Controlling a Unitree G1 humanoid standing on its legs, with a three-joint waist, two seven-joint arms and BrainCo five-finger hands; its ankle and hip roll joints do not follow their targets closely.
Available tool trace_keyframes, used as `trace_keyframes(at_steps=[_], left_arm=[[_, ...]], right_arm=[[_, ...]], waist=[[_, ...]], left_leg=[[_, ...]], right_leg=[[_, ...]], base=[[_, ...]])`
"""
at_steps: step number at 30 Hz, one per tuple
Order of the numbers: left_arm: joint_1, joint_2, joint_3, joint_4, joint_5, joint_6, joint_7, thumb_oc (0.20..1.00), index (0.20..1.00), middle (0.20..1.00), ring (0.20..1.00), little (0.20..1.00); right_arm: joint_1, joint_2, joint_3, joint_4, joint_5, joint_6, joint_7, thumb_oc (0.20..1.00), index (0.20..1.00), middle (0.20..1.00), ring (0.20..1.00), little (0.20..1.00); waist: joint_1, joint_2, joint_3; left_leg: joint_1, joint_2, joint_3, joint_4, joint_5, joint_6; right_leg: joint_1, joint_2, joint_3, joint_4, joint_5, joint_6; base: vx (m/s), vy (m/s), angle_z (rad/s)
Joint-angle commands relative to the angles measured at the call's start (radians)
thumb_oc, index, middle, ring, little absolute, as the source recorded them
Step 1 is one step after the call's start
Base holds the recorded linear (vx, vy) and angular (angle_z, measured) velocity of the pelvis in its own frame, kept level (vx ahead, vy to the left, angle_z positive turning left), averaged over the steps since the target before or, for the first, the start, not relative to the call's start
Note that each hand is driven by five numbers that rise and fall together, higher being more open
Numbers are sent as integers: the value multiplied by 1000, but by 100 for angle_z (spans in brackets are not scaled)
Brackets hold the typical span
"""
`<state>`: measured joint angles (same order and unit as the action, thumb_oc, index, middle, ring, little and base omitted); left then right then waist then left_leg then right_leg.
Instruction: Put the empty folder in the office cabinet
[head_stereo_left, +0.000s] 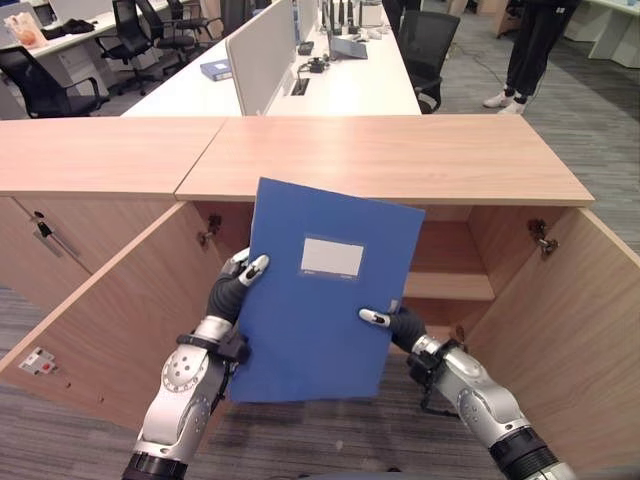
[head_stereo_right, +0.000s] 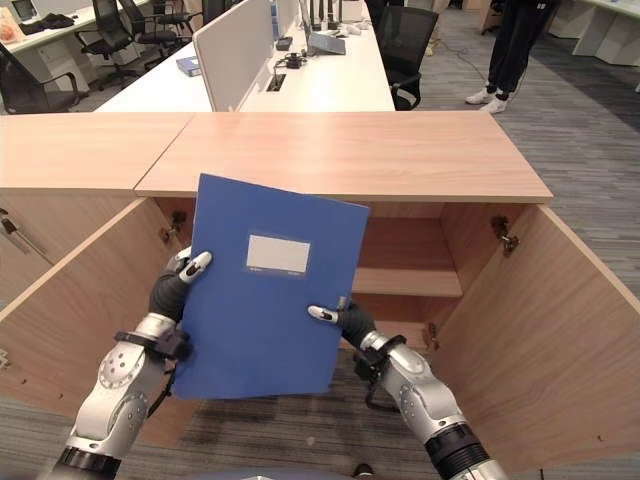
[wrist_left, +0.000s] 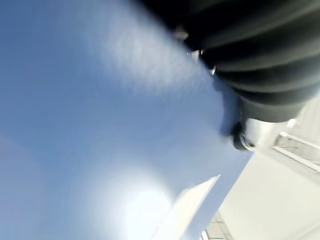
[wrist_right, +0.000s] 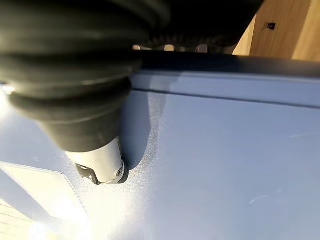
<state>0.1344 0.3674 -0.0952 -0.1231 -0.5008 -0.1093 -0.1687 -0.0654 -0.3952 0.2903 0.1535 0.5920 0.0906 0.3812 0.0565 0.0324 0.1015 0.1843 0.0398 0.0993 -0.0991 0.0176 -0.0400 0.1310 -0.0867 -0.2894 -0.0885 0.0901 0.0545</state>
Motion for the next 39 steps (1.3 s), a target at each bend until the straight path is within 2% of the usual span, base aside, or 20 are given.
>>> trace_keyframes(at_steps=[1, 5, 6, 8, 17, 20, 22, 23, 24, 26, 27, 28, 29, 30, 31, 32, 35, 37, 38, 39], left_arm=[[-21, 37, 56, 3, 61, -24, -28, 1000, 1000, 1000, 1000, 1000], [17, 76, 96, 53, 153, -39, -28, 1000, 1000, 1000, 1000, 1000], [57, 94, 112, 168, 197, -31, -43, 1000, 1000, 1000, 1000, 1000], [63, 85, 104, 231, 207, -27, -39, 1000, 1000, 1000, 1000, 1000], [72, -16, 51, 667, 276, -3, 13, 1000, 1000, 1000, 1000, 1000], [54, -31, 21, 761, 311, 1, 28, 1000, 1000, 1000, 1000, 1000], [44, -34, 8, 795, 332, -2, 39, 1000, 1000, 1000, 1000, 1000], [40, -31, -5, 817, 346, 2, 37, 1000, 1000, 1000, 1000, 1000], [39, -31, -5, 817, 346, 2, 37, 1000, 1000, 1000, 1000, 1000], [35, -23, -19, 850, 377, 1, 39, 1000, 1000, 1000, 1000, 1000], [31, -19, -22, 863, 387, 3, 41, 1000, 1000, 1000, 1000, 1000], [17, -11, -27, 897, 412, 1, 49, 1000, 1000, 1000, 1000, 1000], [16, -11, -27, 898, 412, 0, 49, 1000, 1000, 1000, 1000, 1000], [10, -7, -29, 907, 411, -1, 52, 1000, 1000, 1000, 1000, 1000], [6, -7, -24, 921, 414, 2, 53, 1000, 1000, 1000, 1000, 1000], [4, -9, -20, 939, 417, 0, 58, 1000, 1000, 1000, 1000, 1000], [2, -10, -16, 953, 422, -2, 59, 1000, 1000, 1000, 1000, 1000], [3, -11, -13, 988, 432, -5, 59, 1000, 1000, 1000, 1000, 1000], [-4, -15, -15, 1009, 439, 0, 64, 1000, 1000, 1000, 1000, 1000], [-10, -30, -16, 1043, 427, 6, 68, 1000, 1000, 1000, 1000, 1000]], right_arm=[[-20, -2, -102, -31, -169, -58, -47, 200, 200, 200, 200, 200], [34, -13, -171, 45, -255, -72, -98, 200, 200, 200, 200, 200], [91, -10, -223, 103, -289, -61, -116, 200, 200, 200, 200, 200], [95, -4, -228, 132, -295, -63, -129, 200, 200, 200, 200, 200], [76, 113, -253, 304, -138, -97, -226, 200, 200, 200, 200, 200], [59, 132, -260, 352, -115, -115, -255, 200, 200, 200, 200, 200], [51, 138, -264, 363, -103, -121, -269, 200, 200, 200, 200, 200], [40, 142, -264, 374, -98, -120, -277, 200, 200, 200, 200, 200], [39, 142, -264, 375, -98, -121, -277, 200, 200, 200, 200, 200], [26, 147, -268, 390, -92, -128, -288, 200, 200, 200, 200, 200], [19, 150, -271, 396, -82, -128, -294, 200, 200, 200, 200, 200], [5, 147, -274, 402, -71, -132, -306, 200, 200, 200, 200, 200], [4, 148, -274, 403, -71, -132, -306, 200, 200, 200, 200, 200], [-5, 145, -273, 407, -59, -138, -311, 200, 200, 200, 200, 200], [-20, 140, -269, 418, -48, -144, -316, 200, 200, 200, 200, 200], [-23, 139, -268, 422, -50, -144, -318, 200, 200, 200, 200, 200], [-16, 133, -273, 423, -49, -146, -320, 200, 200, 200, 200, 200], [1, 128, -279, 425, -37, -150, -316, 200, 200, 200, 200, 200], [16, 116, -283, 420, -28, -152, -313, 200, 200, 200, 200, 200], [21, 96, -279, 419, -31, -155, -314, 200, 200, 200, 200, 200]], waist=[[1, -37, -13], [-2, -37, -10], [-8, -34, -6], [-7, -33, -4], [2, -23, 21], [3, -14, 33], [4, -7, 40], [-5, 7, 61], [-2, 5, 60], [-7, 27, 69], [-7, 23, 68], [-15, 11, 71], [-16, 13, 73], [-21, 9, 75], [-26, 3, 73], [-33, 6, 71], [-48, 7, 68], [-54, 1, 54], [-67, 12, 41], [-77, 31, 36]], left_leg=[[2, 41, -25, 12, -73, -58], [-2, 39, -28, 12, -74, -57], [-6, 36, -30, 12, -75, -54], [-8, 34, -29, 12, -74, -52], [-36, 22, -28, 12, -71, -34], [-38, 18, -26, 18, -80, -13], [-40, 15, -22, 22, -86, 4], [-26, 19, -22, 20, -90, 20], [-29, 16, -19, 21, -91, 20], [-10, 39, -17, 17, -99, 17], [6, 35, -11, 12, -110, 11], [32, 20, -15, 12, -137, -3], [34, 23, -17, 12, -138, -3], [45, 22, -18, 12, -149, -13], [65, 28, -17, 12, -166, -32], [74, 38, -16, 12, -172, -41], [98, 49, -20, 12, -187, -53], [120, 47, -34, 12, -207, -60], [133, 77, -41, 12, -202, -71], [117, 122, -50, 60, -162, -95]], right_leg=[[76, -85, 22, 22, -115, 115], [69, -87, 24, 30, -117, 118], [60, -90, 23, 39, -118, 121], [55, -91, 24, 44, -119, 122], [1, -104, 24, 96, -124, 131], [-67, -120, 41, 217, -137, 144], [-155, -137, 62, 355, -123, 171], [-231, -145, 73, 497, -49, 207], [-240, -147, 78, 506, -52, 207], [-312, -147, 69, 605, -46, 207], [-328, -171, 52, 573, -51, 207], [-309, -200, 7, 426, -64, 191], [-303, -198, 3, 421, -63, 190], [-304, -208, -26, 328, -45, 183], [-330, -229, -70, 180, 14, 186], [-336, -231, -77, 131, 43, 192], [-354, -228, -44, 95, 75, 201], [-337, -218, -26, 79, 98, 193], [-333, -201, -39, 85, 97, 184], [-320, -173, -61, 91, 80, 165]], base=[[0, 0, 0], [5, 8, 0], [0, 0, 0], [0, 0, 0], [-19, 36, -1], [-33, 90, -3], [-31, 123, -5], [-27, 97, -1], [-13, 80, -12], [86, 24, -12], [297, -90, -9], [264, -102, -9], [263, -143, -8], [251, -200, 0], [345, -260, -4], [385, -275, -10], [209, -118, -3], [335, -201, 33], [416, -340, 72], [345, -357, 65]])
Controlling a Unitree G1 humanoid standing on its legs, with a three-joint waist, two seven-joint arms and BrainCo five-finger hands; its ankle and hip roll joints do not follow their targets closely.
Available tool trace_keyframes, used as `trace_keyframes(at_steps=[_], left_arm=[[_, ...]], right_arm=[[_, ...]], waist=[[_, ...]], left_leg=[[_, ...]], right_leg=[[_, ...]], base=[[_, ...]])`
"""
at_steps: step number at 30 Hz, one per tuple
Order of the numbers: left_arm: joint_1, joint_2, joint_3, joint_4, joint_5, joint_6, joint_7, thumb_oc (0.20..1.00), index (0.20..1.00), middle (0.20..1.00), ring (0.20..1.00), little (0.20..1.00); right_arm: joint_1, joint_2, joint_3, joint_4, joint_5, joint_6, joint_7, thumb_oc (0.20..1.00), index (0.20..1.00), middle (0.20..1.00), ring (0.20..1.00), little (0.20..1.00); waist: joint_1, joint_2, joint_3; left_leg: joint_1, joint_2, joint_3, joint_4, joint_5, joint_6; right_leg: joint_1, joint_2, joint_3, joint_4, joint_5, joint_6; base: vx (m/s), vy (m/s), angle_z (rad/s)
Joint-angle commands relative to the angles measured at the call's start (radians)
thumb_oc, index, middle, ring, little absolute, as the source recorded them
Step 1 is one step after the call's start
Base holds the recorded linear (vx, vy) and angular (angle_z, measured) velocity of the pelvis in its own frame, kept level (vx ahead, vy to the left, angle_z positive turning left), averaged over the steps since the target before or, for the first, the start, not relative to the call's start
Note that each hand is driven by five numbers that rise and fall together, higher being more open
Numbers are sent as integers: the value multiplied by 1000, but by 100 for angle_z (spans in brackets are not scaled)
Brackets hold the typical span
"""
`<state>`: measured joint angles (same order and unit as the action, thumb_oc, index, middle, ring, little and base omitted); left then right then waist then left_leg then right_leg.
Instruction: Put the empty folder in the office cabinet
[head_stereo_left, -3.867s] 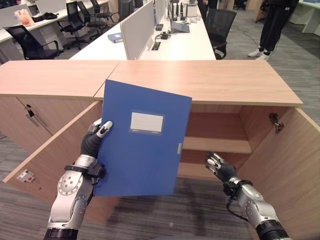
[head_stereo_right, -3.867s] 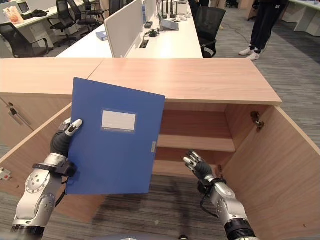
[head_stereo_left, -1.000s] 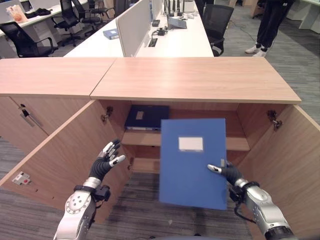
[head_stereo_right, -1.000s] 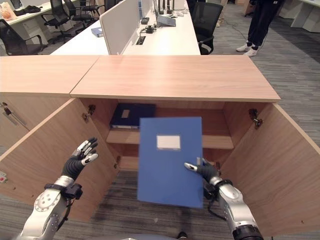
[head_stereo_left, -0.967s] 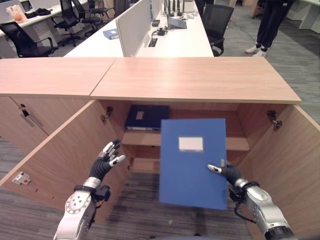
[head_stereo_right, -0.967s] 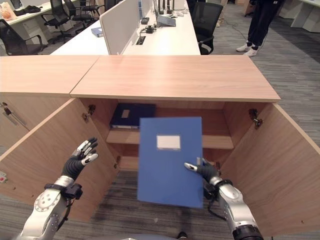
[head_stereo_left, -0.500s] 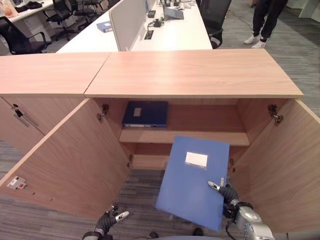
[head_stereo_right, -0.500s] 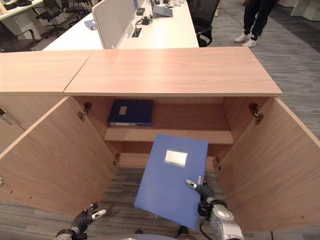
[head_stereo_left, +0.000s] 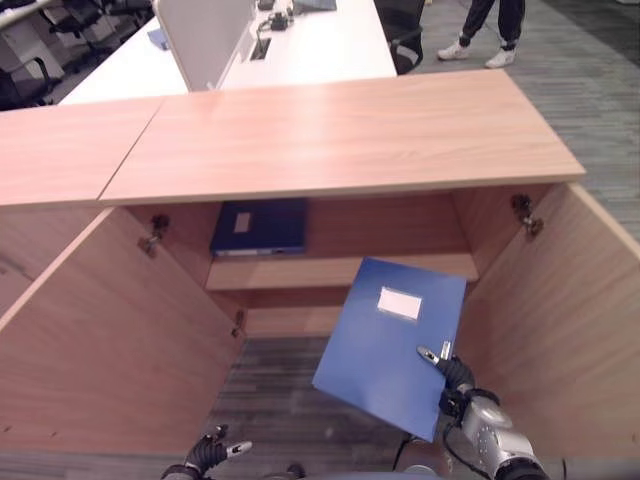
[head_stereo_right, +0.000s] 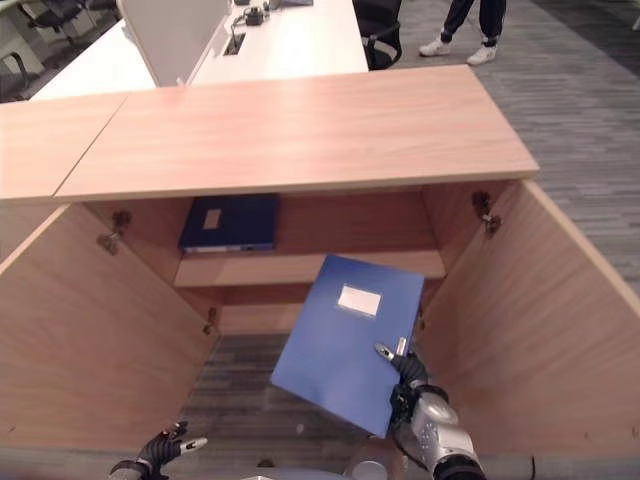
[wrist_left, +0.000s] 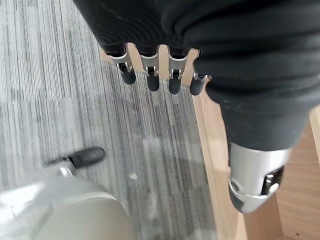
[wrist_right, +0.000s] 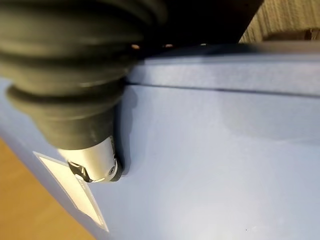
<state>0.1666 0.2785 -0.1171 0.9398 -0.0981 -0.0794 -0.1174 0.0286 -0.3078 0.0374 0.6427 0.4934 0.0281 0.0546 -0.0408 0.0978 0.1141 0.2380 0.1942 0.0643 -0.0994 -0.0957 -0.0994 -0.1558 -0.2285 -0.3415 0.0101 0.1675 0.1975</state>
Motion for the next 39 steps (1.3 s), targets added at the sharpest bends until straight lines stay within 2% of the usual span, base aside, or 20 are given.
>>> trace_keyframes(at_steps=[1, 2, 3, 4, 5, 6, 7, 9, 10, 13, 14, 15, 16, 17, 18, 22, 25, 33, 39], left_arm=[[-46, 53, 4, -5, 18, -19, 15, 1000, 1000, 1000, 1000, 1000], [-49, 49, 6, 12, 14, -16, 14, 1000, 1000, 1000, 1000, 1000], [-49, 48, 6, 13, 14, -17, 15, 1000, 1000, 1000, 1000, 1000], [-51, 43, 6, 34, 19, -13, 13, 1000, 1000, 1000, 1000, 1000], [-47, 42, 4, 33, 24, -9, 11, 1000, 1000, 1000, 1000, 1000], [-52, 41, 10, 40, 14, -5, 19, 1000, 1000, 1000, 1000, 1000], [-51, 31, 31, 56, -14, 2, 22, 1000, 1000, 1000, 1000, 1000], [-48, 29, 34, 64, -20, 1, 24, 1000, 1000, 1000, 1000, 1000], [-46, 29, 35, 67, -21, 3, 22, 1000, 1000, 1000, 1000, 1000], [-45, 28, 39, 71, -19, 6, 17, 1000, 1000, 1000, 1000, 1000], [-42, 25, 41, 76, -15, 8, 14, 1000, 1000, 1000, 1000, 1000], [-42, 27, 41, 87, -7, 7, 17, 1000, 1000, 1000, 1000, 1000], [-42, 27, 41, 88, -7, 7, 17, 1000, 1000, 1000, 1000, 1000], [-43, 27, 37, 98, 2, 8, 23, 1000, 1000, 1000, 1000, 1000], [-42, 25, 33, 100, 8, 7, 30, 1000, 1000, 1000, 1000, 1000], [-28, 20, 33, 111, 21, 6, 30, 1000, 1000, 1000, 1000, 1000], [-9, 14, 27, 110, 35, 8, 38, 1000, 1000, 1000, 1000, 1000], [-4, 10, 5, 93, 33, 5, 71, 1000, 1000, 1000, 1000, 1000], [-9, 7, -37, 107, 35, 15, 112, 1000, 1000, 1000, 1000, 1000]], right_arm=[[-74, 0, -19, -73, 70, -91, 13, 200, 200, 200, 200, 200], [-74, -4, -15, -78, 77, -93, 14, 200, 200, 200, 200, 200], [-74, -5, -15, -78, 78, -93, 14, 200, 200, 200, 200, 200], [-77, -12, -7, -67, 75, -92, 15, 200, 200, 200, 200, 200], [-80, -17, -1, -65, 71, -88, 17, 200, 200, 200, 200, 200], [-88, -24, 1, -71, 74, -86, 14, 200, 200, 200, 200, 200], [-96, -36, 3, -79, 80, -85, 17, 200, 200, 200, 200, 200], [-107, -43, 4, -68, 81, -87, 16, 200, 200, 200, 200, 200], [-118, -49, 3, -54, 80, -84, 10, 200, 200, 200, 200, 200], [-120, -57, -4, -49, 84, -84, 10, 200, 200, 200, 200, 200], [-115, -59, -9, -53, 87, -84, 12, 200, 200, 200, 200, 200], [-107, -63, -19, -51, 95, -89, 12, 200, 200, 200, 200, 200], [-107, -63, -19, -51, 95, -89, 12, 200, 200, 200, 200, 200], [-98, -60, -24, -47, 103, -90, 7, 200, 200, 200, 200, 200], [-94, -56, -25, -44, 102, -92, 4, 200, 200, 200, 200, 200], [-79, -26, -17, -45, 113, -92, 9, 200, 200, 200, 200, 200], [-67, 14, -1, -64, 139, -93, 14, 200, 200, 200, 200, 200], [-86, 91, 26, -78, 194, -119, -28, 200, 200, 200, 200, 200], [-175, 193, 30, -26, 358, -171, -124, 200, 200, 200, 200, 200]], waist=[[19, -29, 23], [17, -22, 21], [14, -20, 21], [16, -15, 22], [21, -15, 26], [30, -22, 44], [46, -42, 58], [50, -58, 59], [61, -63, 63], [78, -63, 71], [84, -65, 72], [92, -68, 78], [95, -69, 78], [104, -60, 76], [112, -55, 78], [111, -37, 60], [102, -26, 37], [100, -9, 4], [120, 7, -2]], left_leg=[[42, -10, -10, 105, -21, -55], [20, 9, -8, 155, 14, -77], [16, 13, -12, 159, 12, -79], [-4, 31, -6, 220, 58, -101], [-25, 36, -7, 271, 92, -109], [-79, 25, -42, 377, 163, -120], [-123, 0, -71, 487, 186, -127], [-142, -9, -68, 519, 216, -131], [-171, 11, -36, 537, 245, -131], [-208, 41, 3, 502, 237, -117], [-222, 47, 14, 457, 216, -107], [-261, 55, 21, 361, 185, -99], [-257, 55, 23, 358, 183, -99], [-267, 55, 12, 239, 174, -100], [-277, 54, -4, 208, 173, -100], [-227, 50, -18, 130, 158, -104], [-153, 38, 7, 57, 152, -101], [-123, -3, 10, 12, 126, -81], [-139, -47, -8, 12, 101, -60]], right_leg=[[-21, -19, -26, -9, -16, 9], [-2, -3, -41, -16, -35, -6], [-1, -1, -46, -18, -36, -8], [27, 20, -59, -30, -57, -28], [54, 33, -70, -43, -73, -41], [79, 39, -72, -55, -82, -55], [116, 52, -65, -70, -103, -80], [129, 51, -68, -74, -114, -89], [154, 60, -68, -83, -138, -96], [184, 66, -66, -92, -157, -94], [198, 69, -63, -96, -163, -90], [211, 64, -53, -97, -172, -73], [213, 64, -52, -97, -174, -72], [225, 66, -37, -97, -189, -57], [233, 67, -29, -97, -197, -52], [262, 82, -14, -97, -205, -48], [277, 77, 0, -97, -194, -46], [275, 48, 0, -97, -173, -30], [272, -5, -11, -95, -154, -5]], base=[[248, -325, 33], [106, -173, 2], [145, -193, -8], [124, -170, -16], [139, -252, -21], [187, -302, -16], [214, -304, -4], [179, -167, -35], [168, -77, -55], [166, -34, 4], [192, 39, 4], [199, 38, -2], [228, 94, 2], [148, 89, -6], [142, 87, -11], [110, 68, -26], [118, 114, -20], [39, 115, 3], [18, 123, 6]])
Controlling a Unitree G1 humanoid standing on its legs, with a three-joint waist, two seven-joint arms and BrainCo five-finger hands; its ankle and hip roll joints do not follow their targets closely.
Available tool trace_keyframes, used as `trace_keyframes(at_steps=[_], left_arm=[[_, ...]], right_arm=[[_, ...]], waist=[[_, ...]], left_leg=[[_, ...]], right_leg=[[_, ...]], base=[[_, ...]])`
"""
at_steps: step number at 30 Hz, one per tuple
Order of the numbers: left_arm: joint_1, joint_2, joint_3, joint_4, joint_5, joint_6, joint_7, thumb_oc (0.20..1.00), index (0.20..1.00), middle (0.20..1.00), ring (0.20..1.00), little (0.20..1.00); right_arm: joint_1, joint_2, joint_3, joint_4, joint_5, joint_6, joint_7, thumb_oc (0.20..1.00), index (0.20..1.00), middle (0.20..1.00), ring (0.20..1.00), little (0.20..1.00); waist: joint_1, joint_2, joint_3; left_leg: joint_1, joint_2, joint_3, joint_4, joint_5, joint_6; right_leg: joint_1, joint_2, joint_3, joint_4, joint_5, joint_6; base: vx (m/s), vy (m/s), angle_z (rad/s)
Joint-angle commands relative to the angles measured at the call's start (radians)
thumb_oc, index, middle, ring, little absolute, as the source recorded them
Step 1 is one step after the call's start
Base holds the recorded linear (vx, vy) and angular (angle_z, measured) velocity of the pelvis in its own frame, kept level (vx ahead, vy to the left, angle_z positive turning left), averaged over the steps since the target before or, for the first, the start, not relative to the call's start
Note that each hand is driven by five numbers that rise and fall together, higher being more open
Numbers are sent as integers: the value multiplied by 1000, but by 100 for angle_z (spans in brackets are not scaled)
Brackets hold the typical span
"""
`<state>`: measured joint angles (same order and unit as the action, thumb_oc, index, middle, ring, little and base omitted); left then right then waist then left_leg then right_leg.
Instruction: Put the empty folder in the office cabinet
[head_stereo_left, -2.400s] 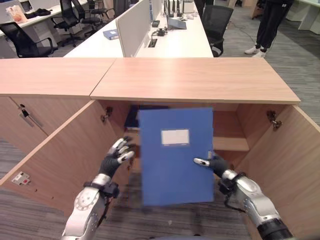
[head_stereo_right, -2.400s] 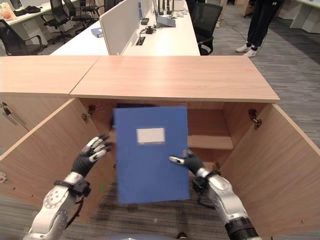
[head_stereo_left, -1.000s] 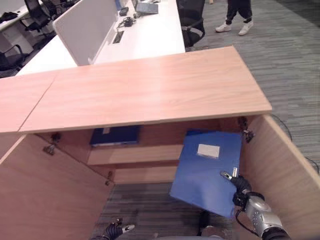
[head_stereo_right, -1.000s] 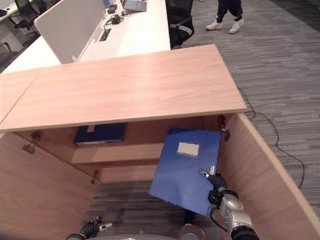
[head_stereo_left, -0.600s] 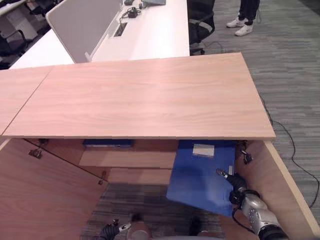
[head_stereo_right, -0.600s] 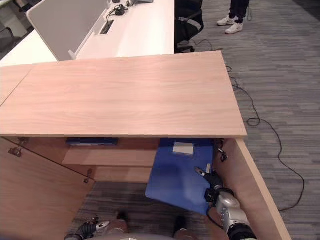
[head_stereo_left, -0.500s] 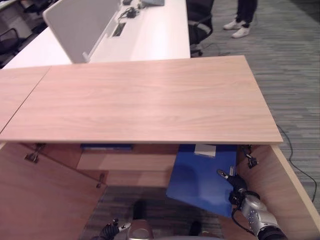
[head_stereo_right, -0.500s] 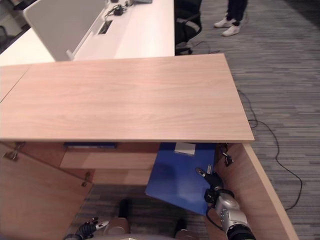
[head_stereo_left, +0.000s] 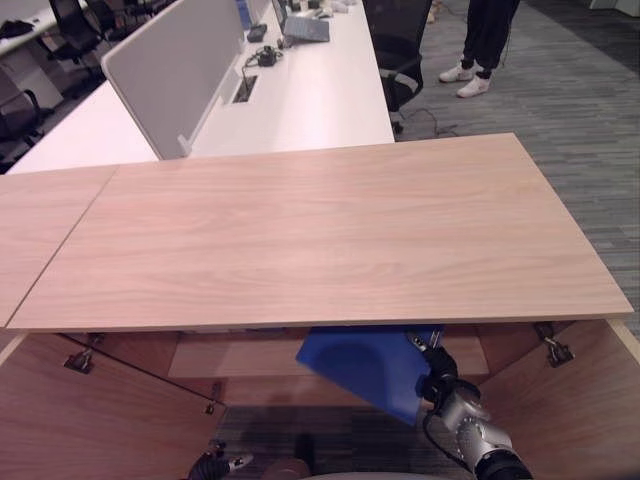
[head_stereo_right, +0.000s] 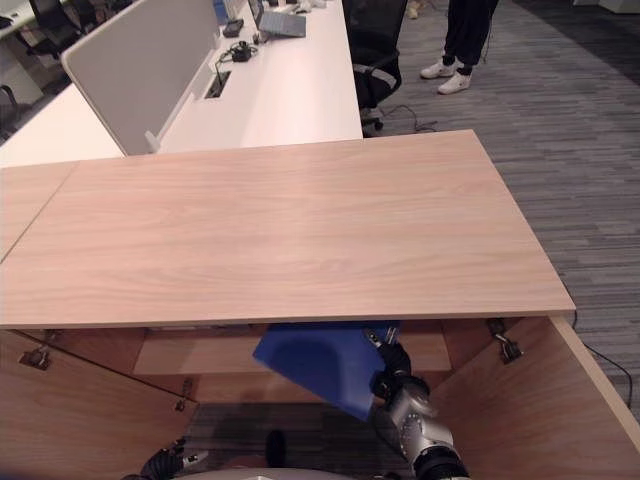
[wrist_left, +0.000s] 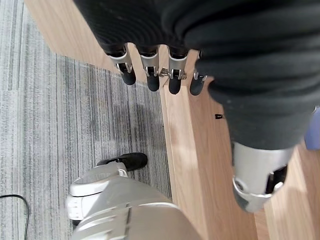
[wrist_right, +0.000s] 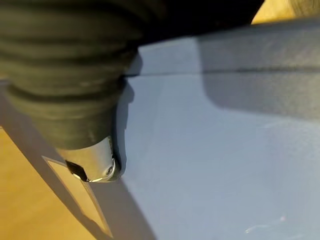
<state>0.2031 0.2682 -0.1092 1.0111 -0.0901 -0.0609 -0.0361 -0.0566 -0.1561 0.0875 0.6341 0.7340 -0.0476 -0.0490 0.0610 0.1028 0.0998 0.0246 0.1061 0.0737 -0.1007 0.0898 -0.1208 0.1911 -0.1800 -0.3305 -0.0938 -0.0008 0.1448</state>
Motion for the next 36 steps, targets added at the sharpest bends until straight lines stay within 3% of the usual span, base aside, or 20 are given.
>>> trace_keyframes(at_steps=[1, 6, 13, 23, 30, 36], left_arm=[[-46, 18, -53, 36, 30, -1, 36, 1000, 1000, 1000, 1000, 1000], [-74, 26, -128, 26, 43, 7, 71, 1000, 1000, 1000, 1000, 1000], [-119, 35, -191, 8, 40, 10, 84, 1000, 1000, 1000, 1000, 1000], [-157, 43, -253, -17, 33, 19, 105, 1000, 1000, 1000, 1000, 1000], [-168, 54, -271, -42, 28, 22, 99, 1000, 1000, 1000, 1000, 1000], [-173, 45, -291, 9, 48, 36, 119, 1000, 1000, 1000, 1000, 1000]], right_arm=[[-107, 55, -22, -12, 146, -105, -35, 200, 200, 200, 200, 200], [-283, 137, -44, 43, 320, -166, -125, 200, 200, 200, 200, 200], [-465, 172, -150, 94, 466, -252, -208, 200, 200, 200, 200, 200], [-698, 205, -248, 170, 548, -355, -319, 200, 200, 200, 200, 200], [-755, 183, -293, 229, 569, -373, -350, 200, 200, 200, 200, 200], [-850, 228, -278, 209, 577, -406, -382, 200, 200, 200, 200, 200]], waist=[[22, 3, 12], [62, 14, 17], [104, 15, 17], [155, -12, -5], [180, -16, -5], [193, -26, -10]], left_leg=[[72, 35, -22, 13, -87, -37], [42, -7, -59, 13, -96, -20], [5, -32, -100, 13, -94, -12], [4, -35, -141, 13, -99, -9], [-5, -32, -167, 13, -94, -15], [-2, -25, -175, 13, -93, -13]], right_leg=[[-74, -60, -23, 9, 16, 50], [-80, -105, -44, 16, 28, 67], [-83, -130, -76, 17, 36, 79], [-52, -129, -105, 18, 29, 79], [-44, -120, -130, 21, 21, 77], [-43, -112, -131, 39, 11, 70]], base=[[15, 156, 20], [-2, 101, 18], [-6, 60, 25], [26, 2, 14], [7, -12, 13], [-2, -3, 5]])
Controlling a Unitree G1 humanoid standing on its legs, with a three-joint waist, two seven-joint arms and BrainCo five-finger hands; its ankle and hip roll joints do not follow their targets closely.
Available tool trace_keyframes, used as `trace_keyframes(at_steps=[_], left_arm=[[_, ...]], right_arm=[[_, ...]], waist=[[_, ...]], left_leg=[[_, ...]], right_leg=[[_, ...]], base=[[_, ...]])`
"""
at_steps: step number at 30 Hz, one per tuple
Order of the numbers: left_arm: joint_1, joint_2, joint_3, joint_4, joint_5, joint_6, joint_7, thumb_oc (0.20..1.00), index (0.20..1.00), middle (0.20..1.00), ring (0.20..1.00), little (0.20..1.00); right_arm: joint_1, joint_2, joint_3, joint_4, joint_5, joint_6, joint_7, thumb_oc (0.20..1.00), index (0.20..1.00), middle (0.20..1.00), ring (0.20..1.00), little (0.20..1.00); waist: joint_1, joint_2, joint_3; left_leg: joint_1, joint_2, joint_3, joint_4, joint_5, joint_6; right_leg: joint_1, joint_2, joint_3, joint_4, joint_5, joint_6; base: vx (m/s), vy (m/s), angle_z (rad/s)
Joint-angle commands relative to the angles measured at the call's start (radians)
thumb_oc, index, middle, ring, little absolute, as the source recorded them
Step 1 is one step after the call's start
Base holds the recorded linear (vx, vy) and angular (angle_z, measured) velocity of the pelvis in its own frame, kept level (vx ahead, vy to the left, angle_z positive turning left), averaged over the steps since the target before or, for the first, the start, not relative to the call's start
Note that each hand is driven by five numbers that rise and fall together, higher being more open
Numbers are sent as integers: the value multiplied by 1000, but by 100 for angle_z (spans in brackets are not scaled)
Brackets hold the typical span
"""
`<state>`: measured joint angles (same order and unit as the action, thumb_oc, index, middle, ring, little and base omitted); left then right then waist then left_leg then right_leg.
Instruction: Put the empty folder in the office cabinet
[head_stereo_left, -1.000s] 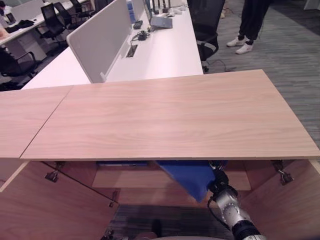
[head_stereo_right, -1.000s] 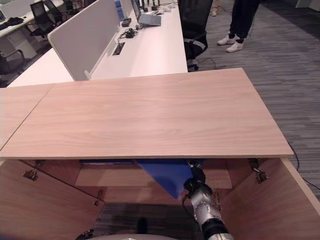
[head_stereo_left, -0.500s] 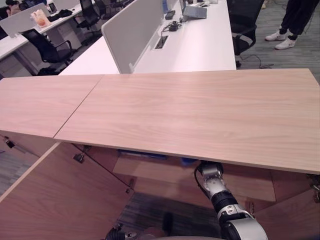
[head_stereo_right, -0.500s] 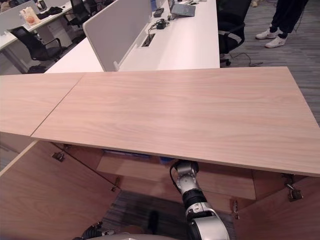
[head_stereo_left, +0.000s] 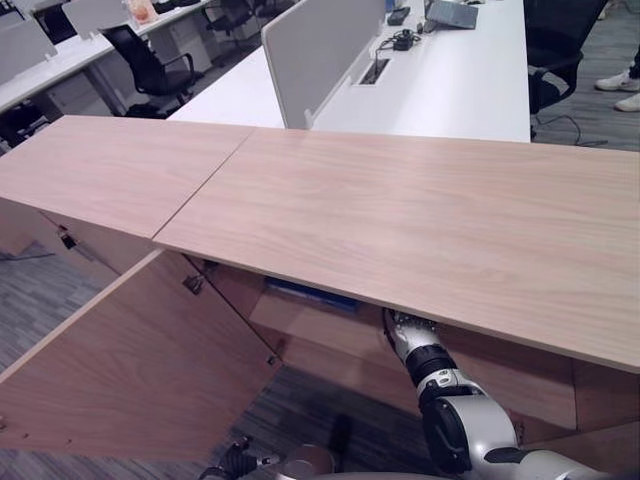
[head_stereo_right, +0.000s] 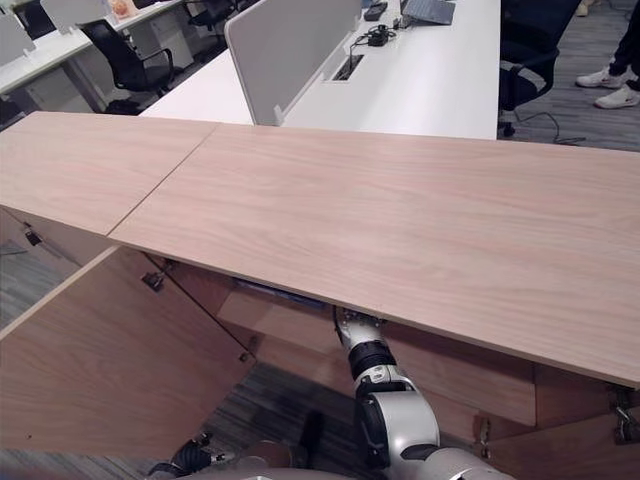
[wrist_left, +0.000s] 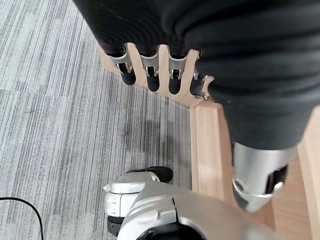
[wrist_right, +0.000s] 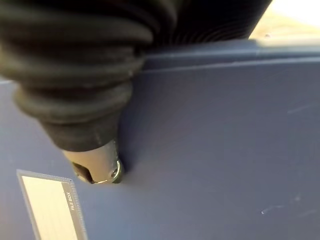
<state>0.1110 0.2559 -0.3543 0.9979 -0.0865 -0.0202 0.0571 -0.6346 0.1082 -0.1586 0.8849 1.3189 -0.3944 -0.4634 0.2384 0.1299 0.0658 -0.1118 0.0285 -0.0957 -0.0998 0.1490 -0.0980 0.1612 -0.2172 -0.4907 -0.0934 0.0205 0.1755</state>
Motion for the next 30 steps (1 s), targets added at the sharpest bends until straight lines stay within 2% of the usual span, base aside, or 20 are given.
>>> trace_keyframes(at_steps=[1, 6, 9, 16, 20, 30], left_arm=[[-82, 55, -48, 29, 44, -3, 30, 1000, 1000, 1000, 1000, 1000], [-89, 48, -60, 25, 48, -2, 35, 1000, 1000, 1000, 1000, 1000], [-81, 59, -63, -37, 20, -8, 30, 1000, 1000, 1000, 1000, 1000], [-74, 78, -53, -76, 18, -9, 15, 1000, 1000, 1000, 1000, 1000], [-44, 93, -19, -90, 39, -8, 5, 1000, 1000, 1000, 1000, 1000], [-7, 108, 11, -131, 39, -6, -13, 1000, 1000, 1000, 1000, 1000]], right_arm=[[-287, -25, -30, -44, -5, -66, 27, 200, 200, 200, 200, 200], [-313, 4, -33, -43, 9, -78, 4, 200, 200, 200, 200, 200], [-316, 6, -51, -33, 25, -83, 1, 200, 200, 200, 200, 200], [-259, -58, -114, 15, 43, -100, -19, 200, 200, 200, 200, 200], [-113, -96, -137, -25, 24, -109, -25, 200, 200, 200, 200, 200], [-3, -177, -200, -49, -20, -116, -36, 200, 200, 200, 200, 200]], waist=[[18, -55, 23], [35, -57, 15], [46, -55, 10], [55, -60, 7], [32, -59, 14], [-3, -48, 11]], left_leg=[[137, 53, -7, 13, -153, -36], [150, 55, -13, 13, -157, -35], [156, 53, -20, 14, -158, -33], [159, 51, -38, 16, -162, -32], [157, 49, -35, 13, -165, -31], [160, 45, -32, 13, -173, -29]], right_leg=[[-12, -74, 31, 40, -11, 39], [3, -72, 27, 41, -15, 36], [12, -68, 23, 44, -20, 35], [22, -66, 10, 58, -30, 37], [8, -67, 14, 65, -34, 40], [2, -73, 22, 78, -43, 41]], base=[[0, 0, 0], [0, 0, 0], [19, 19, 5], [24, 14, 5], [0, 0, 0], [1, 1, 0]])
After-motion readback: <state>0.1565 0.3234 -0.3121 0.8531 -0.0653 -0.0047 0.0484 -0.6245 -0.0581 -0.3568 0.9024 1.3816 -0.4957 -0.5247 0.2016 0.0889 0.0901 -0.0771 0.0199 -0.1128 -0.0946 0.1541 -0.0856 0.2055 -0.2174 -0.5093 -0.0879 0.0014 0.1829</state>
